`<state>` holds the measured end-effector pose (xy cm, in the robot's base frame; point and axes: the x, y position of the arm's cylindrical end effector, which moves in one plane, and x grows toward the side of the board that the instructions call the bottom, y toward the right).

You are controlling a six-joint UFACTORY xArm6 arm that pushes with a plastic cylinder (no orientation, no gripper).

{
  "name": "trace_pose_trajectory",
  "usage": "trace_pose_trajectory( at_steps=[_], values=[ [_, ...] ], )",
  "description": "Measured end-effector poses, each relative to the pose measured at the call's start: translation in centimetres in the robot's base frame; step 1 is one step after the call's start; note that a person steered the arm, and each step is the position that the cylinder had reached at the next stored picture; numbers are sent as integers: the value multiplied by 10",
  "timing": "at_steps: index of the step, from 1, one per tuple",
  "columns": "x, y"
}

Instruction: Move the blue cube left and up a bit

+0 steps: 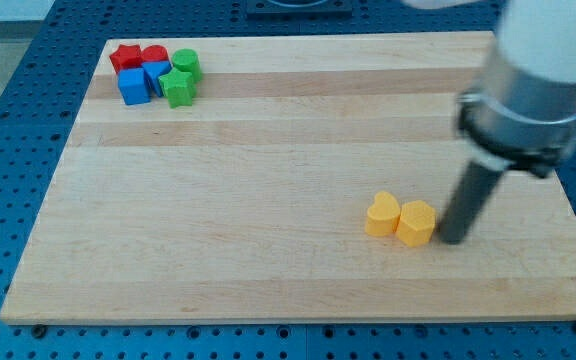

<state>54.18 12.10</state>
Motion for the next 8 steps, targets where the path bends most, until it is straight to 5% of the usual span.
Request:
trace_pose_trajectory(
  at_steps=[3,8],
  values=[
    [-54,-217],
    [-84,-183]
  ],
)
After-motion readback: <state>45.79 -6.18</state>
